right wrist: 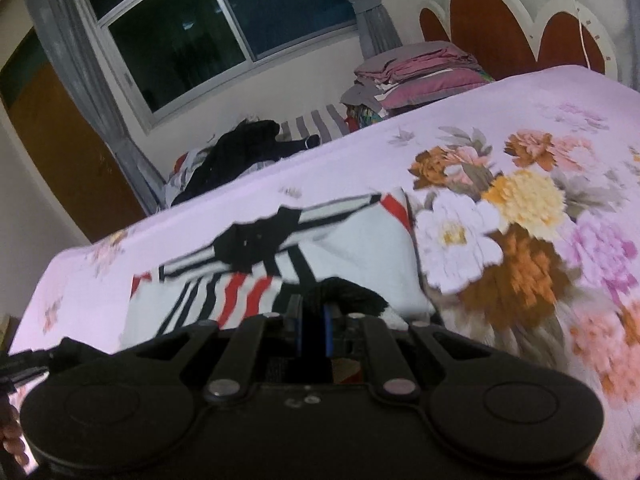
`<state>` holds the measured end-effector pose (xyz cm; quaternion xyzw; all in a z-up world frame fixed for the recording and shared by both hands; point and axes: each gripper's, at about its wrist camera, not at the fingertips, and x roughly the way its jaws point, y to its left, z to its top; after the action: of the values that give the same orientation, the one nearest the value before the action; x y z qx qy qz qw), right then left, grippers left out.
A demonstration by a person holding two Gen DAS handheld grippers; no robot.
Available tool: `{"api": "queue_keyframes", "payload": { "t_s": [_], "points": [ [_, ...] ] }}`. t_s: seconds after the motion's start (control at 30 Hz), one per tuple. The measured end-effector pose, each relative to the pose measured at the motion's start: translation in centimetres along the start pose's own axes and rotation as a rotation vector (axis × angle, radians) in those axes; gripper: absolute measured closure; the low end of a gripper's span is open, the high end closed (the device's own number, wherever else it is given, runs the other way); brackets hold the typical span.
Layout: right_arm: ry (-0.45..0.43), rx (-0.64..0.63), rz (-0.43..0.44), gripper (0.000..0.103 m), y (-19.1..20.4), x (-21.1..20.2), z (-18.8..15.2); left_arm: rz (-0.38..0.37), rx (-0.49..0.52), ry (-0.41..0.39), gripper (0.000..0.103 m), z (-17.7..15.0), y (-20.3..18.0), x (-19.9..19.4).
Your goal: Fold small clothes
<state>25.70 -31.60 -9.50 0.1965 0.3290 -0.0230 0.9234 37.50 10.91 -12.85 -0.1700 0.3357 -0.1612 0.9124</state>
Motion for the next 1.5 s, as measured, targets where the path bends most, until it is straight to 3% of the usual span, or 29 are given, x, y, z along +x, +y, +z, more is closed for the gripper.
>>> {"api": "queue_keyframes", "payload": {
  "t_s": [0.37, 0.7, 0.97, 1.03, 1.1, 1.17, 1.23, 1.27, 1.3, 1.4, 1.5],
  "points": [
    [0.045, 0.051, 0.003, 0.093, -1.5, 9.3, 5.8, 0.086, -0.037, -0.001, 0.098, 5.0, -0.2, 8.7],
    [0.143, 0.144, -0.021, 0.093, -4.2, 16.5, 6.4, 0.178, -0.024, 0.082, 0.098, 5.7, 0.6, 15.1],
    [0.170, 0.151, -0.019, 0.086, -5.4, 18.7, 6.9, 0.201, -0.015, 0.136, 0.097, 6.6, 0.4, 17.0],
    [0.143, 0.144, -0.021, 0.080, -5.6, 18.6, 7.3, 0.181, -0.042, 0.126, 0.097, 7.0, 0.7, 16.7],
    [0.092, 0.122, -0.032, 0.053, -5.6, 18.2, 8.0, 0.172, -0.064, 0.126, 0.094, 7.4, 0.9, 16.6],
    [0.079, 0.094, -0.029, 0.050, -5.5, 18.3, 8.6, 0.167, -0.085, 0.136, 0.092, 7.8, 1.0, 16.6],
    [0.074, 0.056, -0.027, 0.050, -5.4, 18.3, 8.9, 0.183, -0.074, 0.104, 0.082, 8.1, 0.9, 16.2],
    [0.073, 0.036, -0.032, 0.050, -5.3, 18.3, 9.0, 0.186, -0.072, 0.079, 0.054, 8.3, 1.0, 15.8],
    [0.076, 0.022, -0.028, 0.050, -5.3, 18.4, 9.0, 0.191, -0.072, 0.060, 0.033, 8.5, 1.1, 15.5],
    [0.070, 0.006, -0.007, 0.051, -5.6, 18.5, 8.9, 0.251, 0.031, 0.035, 0.032, 8.6, 0.8, 15.3],
    [0.062, 0.025, 0.014, 0.049, -6.1, 18.8, 9.0, 0.232, 0.086, 0.065, 0.032, 8.0, 0.7, 15.7]
  ]
}}
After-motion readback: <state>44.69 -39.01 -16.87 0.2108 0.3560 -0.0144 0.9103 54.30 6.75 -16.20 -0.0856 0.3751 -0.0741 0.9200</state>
